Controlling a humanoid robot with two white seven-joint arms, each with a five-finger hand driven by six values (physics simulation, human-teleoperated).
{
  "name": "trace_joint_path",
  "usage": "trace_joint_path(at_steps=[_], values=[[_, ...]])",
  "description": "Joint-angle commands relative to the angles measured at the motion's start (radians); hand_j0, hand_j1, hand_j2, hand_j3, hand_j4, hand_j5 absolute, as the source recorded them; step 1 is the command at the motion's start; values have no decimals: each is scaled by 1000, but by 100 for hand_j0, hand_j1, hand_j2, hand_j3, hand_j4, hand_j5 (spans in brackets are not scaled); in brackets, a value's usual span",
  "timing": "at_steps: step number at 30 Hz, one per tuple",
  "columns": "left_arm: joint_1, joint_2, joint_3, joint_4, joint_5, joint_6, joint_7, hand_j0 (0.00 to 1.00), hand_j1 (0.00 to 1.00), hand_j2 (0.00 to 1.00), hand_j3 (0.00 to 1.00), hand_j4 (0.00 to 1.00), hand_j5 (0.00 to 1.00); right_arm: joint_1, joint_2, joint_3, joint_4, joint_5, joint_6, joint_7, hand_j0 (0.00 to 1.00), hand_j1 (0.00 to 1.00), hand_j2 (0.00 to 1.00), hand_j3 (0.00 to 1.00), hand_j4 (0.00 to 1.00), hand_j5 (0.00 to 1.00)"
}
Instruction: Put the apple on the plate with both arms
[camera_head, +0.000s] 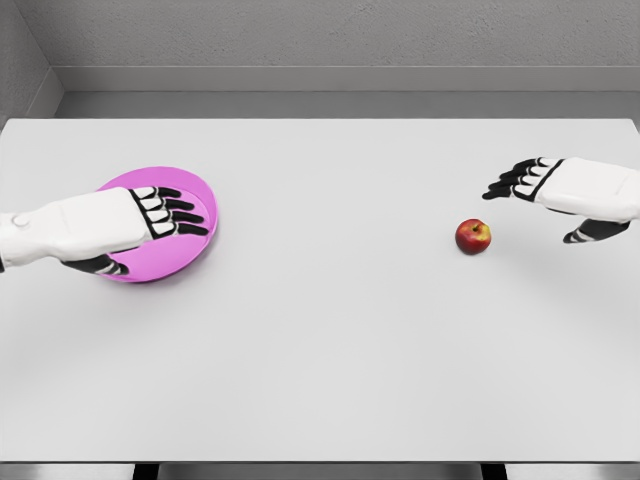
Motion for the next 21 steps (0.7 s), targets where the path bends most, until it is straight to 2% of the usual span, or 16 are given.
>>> trace_joint_path(at_steps=[1, 6, 12, 13, 14, 16, 18, 21], values=[[0, -1, 4, 9, 7, 1, -2, 100, 100, 100, 100, 100, 100, 0, -3, 0, -2, -26, 2, 0, 100, 100, 100, 100, 100, 100], [2, 1, 8, 10, 7, 1, 0, 100, 100, 100, 100, 100, 100, -2, -1, 0, -2, -40, 2, 0, 100, 100, 100, 100, 100, 100], [2, 1, 8, 10, 7, 1, -2, 100, 100, 100, 100, 100, 100, -2, -38, 2, 4, -61, 2, 1, 100, 100, 100, 100, 100, 100], [2, -1, 8, 10, 7, 1, -2, 100, 100, 100, 100, 100, 100, 6, -38, 15, 18, -101, 2, 1, 100, 100, 100, 100, 100, 100], [2, -1, 8, 10, 7, 1, -2, 100, 100, 100, 100, 100, 100, 6, -38, 69, 27, -183, 2, 12, 100, 100, 100, 100, 100, 100], [2, -1, 8, 10, 7, 1, -2, 100, 100, 100, 100, 100, 100, 8, -33, 103, 32, -218, 2, 13, 100, 100, 100, 100, 100, 100], [2, -1, 8, 10, 7, 1, -2, 100, 100, 100, 100, 100, 100, 0, -32, 166, 43, -325, 2, 68, 100, 100, 100, 100, 100, 100], [2, -1, 8, 10, 7, 1, -2, 100, 100, 100, 100, 100, 100, -17, -21, 172, 50, -466, 2, 95, 100, 100, 100, 100, 100, 100]])
